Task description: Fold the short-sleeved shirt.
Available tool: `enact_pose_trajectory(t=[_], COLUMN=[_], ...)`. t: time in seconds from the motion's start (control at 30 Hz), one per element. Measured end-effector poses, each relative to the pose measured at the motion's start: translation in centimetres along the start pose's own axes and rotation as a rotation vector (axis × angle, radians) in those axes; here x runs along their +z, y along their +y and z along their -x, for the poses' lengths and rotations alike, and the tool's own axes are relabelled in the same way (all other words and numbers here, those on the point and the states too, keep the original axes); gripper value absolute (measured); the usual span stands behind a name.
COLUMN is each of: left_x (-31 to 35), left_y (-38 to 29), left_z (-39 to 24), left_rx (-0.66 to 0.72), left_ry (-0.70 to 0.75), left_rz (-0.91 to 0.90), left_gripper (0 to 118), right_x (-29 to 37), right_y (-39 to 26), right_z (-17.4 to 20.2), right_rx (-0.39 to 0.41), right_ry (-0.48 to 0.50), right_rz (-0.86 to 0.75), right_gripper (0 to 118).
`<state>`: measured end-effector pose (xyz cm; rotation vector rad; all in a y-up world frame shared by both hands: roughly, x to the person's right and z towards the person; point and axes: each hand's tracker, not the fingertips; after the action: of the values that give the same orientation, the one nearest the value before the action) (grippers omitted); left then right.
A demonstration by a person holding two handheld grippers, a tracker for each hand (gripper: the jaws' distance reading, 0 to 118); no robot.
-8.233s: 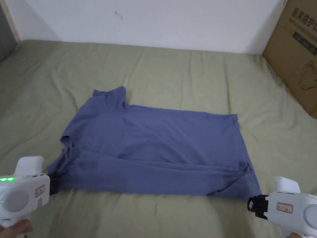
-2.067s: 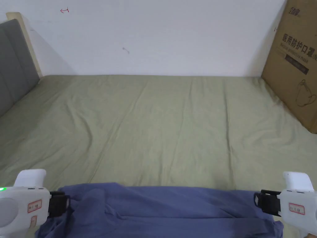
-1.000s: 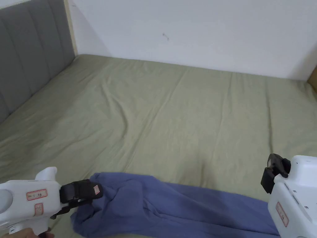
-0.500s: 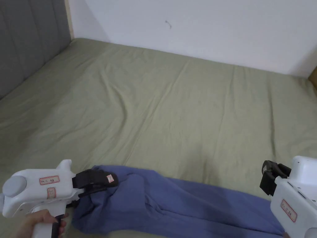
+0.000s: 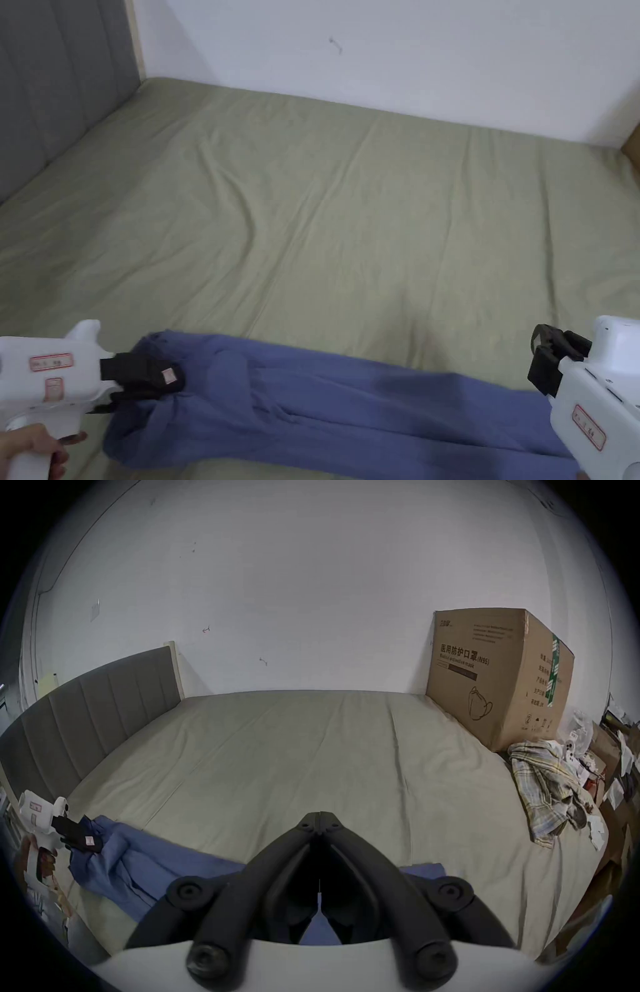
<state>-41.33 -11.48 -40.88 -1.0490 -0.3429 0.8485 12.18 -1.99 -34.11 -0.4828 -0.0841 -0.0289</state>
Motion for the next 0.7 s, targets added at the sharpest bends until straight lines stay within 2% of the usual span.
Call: enact_pose_trajectory(t=[0.07,0.2,0.4,0.47,0.53,0.6,0.7], left_x=[0.6,0.5,1.0,0.9,0.5,-1.0,-4.6], left_y=[0.1,-0.5,-1.9,-2.9,-4.3,-5.8,-8.2], left_z=[-0.3,-2.5,-10.9,-14.3,-17.4,-20.4,-23.9], left_rx=[-0.033,-0.07,-0.191,-0.169,-0.245,-0.256,-0.34], left_ry=[0.071,0.109,0.286,0.273,0.252,0.249,0.216], left_rz=[-0.015,-0.007,-0.079,-0.104,-0.121,-0.119,-0.05], left_gripper=[13,13,13,13,13,13,13], right_x=[0.3,0.6,1.4,1.6,1.9,2.2,2.5], right_y=[-0.1,-0.5,-0.6,-0.6,-0.6,-0.5,-0.5], right_z=[-0.2,-1.2,-3.1,-3.6,-4.0,-4.3,-5.0], right_rx=[0.003,-0.013,-0.042,-0.048,-0.044,-0.031,-0.034], right_ry=[0.002,-0.003,-0.007,-0.008,-0.006,-0.009,-0.016], right_rz=[-0.006,-0.004,-0.024,-0.036,-0.055,-0.07,-0.097], right_gripper=[0,0,0,0,0,0,0])
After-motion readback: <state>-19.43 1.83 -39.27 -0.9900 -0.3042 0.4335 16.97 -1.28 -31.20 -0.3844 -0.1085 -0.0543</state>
